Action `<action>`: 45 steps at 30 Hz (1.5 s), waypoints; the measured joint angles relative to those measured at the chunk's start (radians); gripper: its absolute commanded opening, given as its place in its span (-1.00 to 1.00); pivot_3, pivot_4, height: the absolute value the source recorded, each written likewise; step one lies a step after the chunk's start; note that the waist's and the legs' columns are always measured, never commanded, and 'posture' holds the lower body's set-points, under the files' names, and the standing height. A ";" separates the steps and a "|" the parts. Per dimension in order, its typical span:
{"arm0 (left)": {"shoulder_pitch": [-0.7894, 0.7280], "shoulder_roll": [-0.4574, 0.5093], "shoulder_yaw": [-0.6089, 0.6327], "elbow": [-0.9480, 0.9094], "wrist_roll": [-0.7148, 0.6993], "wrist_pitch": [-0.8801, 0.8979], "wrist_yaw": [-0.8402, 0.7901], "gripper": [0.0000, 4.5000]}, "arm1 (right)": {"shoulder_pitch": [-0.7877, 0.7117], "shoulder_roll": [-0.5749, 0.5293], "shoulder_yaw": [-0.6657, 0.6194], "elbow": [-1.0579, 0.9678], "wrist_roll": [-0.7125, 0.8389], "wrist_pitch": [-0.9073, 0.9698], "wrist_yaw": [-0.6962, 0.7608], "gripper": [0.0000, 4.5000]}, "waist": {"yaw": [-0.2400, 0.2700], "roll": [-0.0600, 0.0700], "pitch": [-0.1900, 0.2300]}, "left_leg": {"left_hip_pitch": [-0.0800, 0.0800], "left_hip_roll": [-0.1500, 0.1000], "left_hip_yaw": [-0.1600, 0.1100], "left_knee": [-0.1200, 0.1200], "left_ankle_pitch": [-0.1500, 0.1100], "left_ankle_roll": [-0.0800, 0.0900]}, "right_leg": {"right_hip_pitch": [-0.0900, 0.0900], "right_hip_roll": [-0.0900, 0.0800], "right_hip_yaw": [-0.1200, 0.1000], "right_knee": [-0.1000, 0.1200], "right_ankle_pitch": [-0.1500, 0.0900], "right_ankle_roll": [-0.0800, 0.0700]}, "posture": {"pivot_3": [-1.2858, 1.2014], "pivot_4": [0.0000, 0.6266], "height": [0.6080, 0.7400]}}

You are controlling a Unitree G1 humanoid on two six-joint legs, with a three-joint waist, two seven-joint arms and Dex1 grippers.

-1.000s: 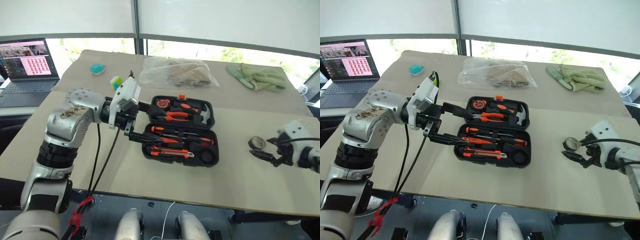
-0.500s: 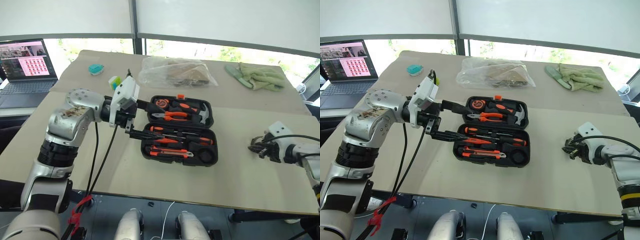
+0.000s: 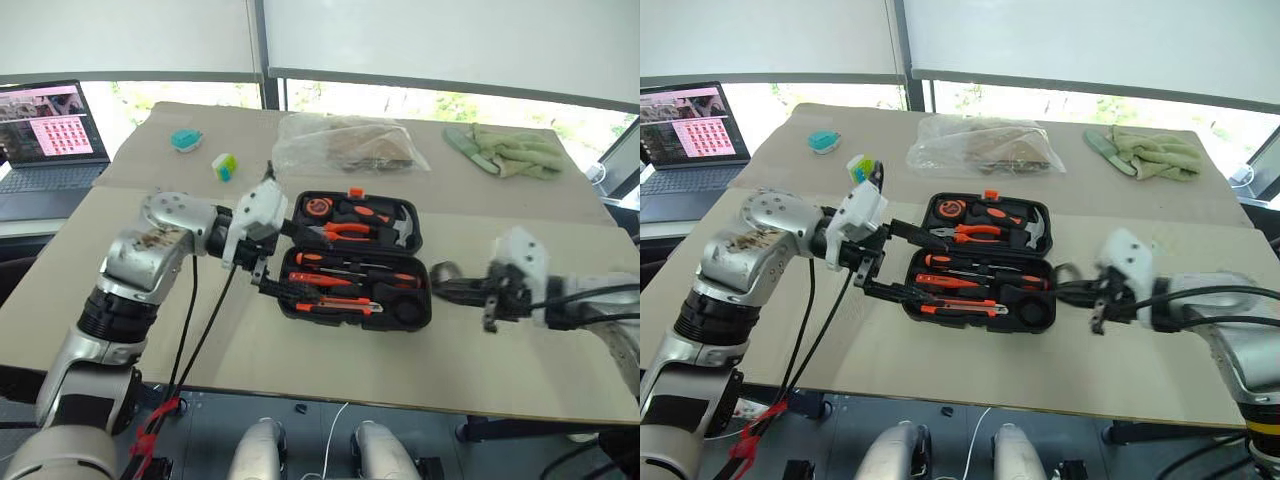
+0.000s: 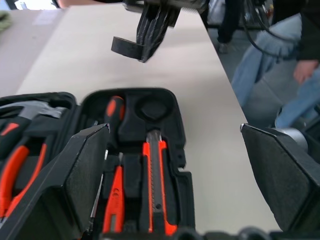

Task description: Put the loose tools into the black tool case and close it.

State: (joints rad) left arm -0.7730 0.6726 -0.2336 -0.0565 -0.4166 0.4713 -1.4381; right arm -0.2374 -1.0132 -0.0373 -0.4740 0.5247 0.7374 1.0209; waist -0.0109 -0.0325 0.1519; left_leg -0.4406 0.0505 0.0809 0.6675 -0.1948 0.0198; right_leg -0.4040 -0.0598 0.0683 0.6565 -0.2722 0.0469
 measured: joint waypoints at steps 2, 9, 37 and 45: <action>0.002 0.000 -0.001 0.000 0.008 -0.012 0.000 1.00 | -0.001 -0.019 0.068 -0.030 -0.013 0.028 0.004 -0.99 | 0.012 0.000 0.000 | -0.001 -0.001 0.001 0.001 0.000 0.000 | 0.000 -0.001 0.000 -0.001 0.000 0.000 | 0.03 -0.52 1.00; 0.001 -0.016 -0.003 0.007 0.017 -0.014 0.005 1.00 | -0.092 0.011 0.220 0.023 -0.119 0.051 -0.040 -0.99 | 0.013 0.000 0.000 | -0.002 -0.001 0.001 0.001 0.000 0.000 | -0.001 -0.001 0.000 0.000 0.000 0.000 | 0.03 -0.52 1.00; 0.056 -0.020 0.060 0.171 0.082 -0.010 0.195 0.77 | -0.041 0.071 -0.168 0.042 0.059 0.208 -0.092 0.65 | 0.011 -0.001 0.000 | -0.001 0.000 0.000 0.001 0.000 0.000 | 0.000 0.000 0.000 0.001 0.000 0.000 | 0.03 -0.52 1.00; 0.066 -0.053 0.084 0.462 0.235 -0.147 0.359 -0.49 | -0.010 0.097 -0.147 0.318 -0.083 0.080 -0.176 -0.59 | 0.011 -0.001 0.001 | -0.002 -0.001 0.002 0.001 0.000 0.000 | -0.001 -0.001 0.000 0.000 0.000 0.000 | 0.03 -0.52 1.00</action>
State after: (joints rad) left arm -0.7074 0.6195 -0.1501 0.4056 -0.1819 0.3239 -1.0792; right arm -0.2478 -0.9163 -0.1843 -0.1562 0.4416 0.8169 0.8452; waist 0.0004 -0.0338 0.1525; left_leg -0.4423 0.0495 0.0831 0.6688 -0.1948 0.0200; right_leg -0.4050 -0.0605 0.0685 0.6567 -0.2721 0.0471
